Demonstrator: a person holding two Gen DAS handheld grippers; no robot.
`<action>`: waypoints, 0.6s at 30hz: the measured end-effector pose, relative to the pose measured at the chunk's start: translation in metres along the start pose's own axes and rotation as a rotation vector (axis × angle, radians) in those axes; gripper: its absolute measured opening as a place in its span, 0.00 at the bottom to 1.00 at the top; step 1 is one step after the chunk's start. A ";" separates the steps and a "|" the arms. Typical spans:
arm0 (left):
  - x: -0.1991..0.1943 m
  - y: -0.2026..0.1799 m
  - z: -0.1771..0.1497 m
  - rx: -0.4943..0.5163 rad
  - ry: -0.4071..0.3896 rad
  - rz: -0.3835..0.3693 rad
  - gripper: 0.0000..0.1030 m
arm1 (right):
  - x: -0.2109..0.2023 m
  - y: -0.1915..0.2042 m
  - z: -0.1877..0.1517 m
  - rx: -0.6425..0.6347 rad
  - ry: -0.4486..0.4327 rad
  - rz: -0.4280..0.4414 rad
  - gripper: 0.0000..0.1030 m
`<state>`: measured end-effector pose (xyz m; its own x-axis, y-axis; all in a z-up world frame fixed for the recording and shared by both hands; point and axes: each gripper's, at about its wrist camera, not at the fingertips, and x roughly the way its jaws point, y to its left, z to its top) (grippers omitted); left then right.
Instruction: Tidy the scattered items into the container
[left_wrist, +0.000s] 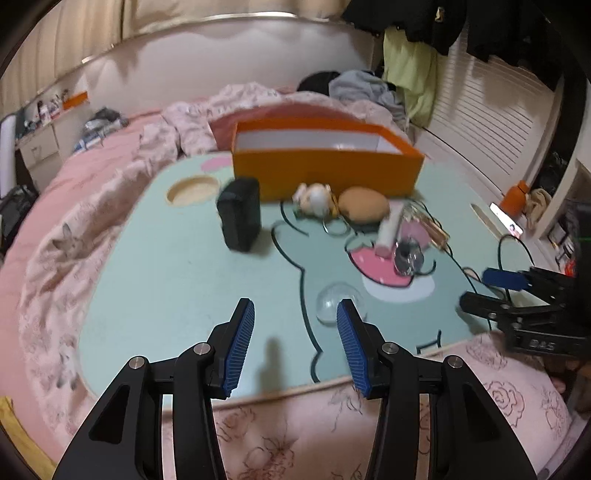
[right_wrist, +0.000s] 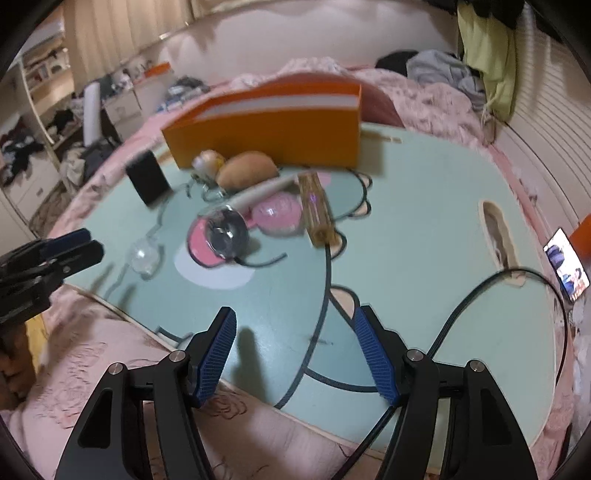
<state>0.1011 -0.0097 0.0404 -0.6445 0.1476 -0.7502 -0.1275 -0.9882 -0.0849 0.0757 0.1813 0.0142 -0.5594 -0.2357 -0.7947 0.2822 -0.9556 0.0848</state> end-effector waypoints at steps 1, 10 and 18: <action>0.004 -0.001 0.000 0.003 0.012 0.000 0.47 | 0.001 0.002 -0.001 -0.002 0.001 -0.010 0.67; 0.029 -0.003 -0.008 0.009 0.080 0.026 0.74 | 0.010 0.015 -0.003 -0.064 0.022 -0.055 0.89; 0.033 -0.008 -0.009 0.047 0.088 0.031 0.81 | 0.011 0.015 -0.003 -0.064 0.027 -0.055 0.93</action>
<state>0.0870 0.0027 0.0104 -0.5804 0.1103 -0.8068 -0.1451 -0.9889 -0.0309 0.0762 0.1649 0.0050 -0.5544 -0.1780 -0.8130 0.3018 -0.9534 0.0029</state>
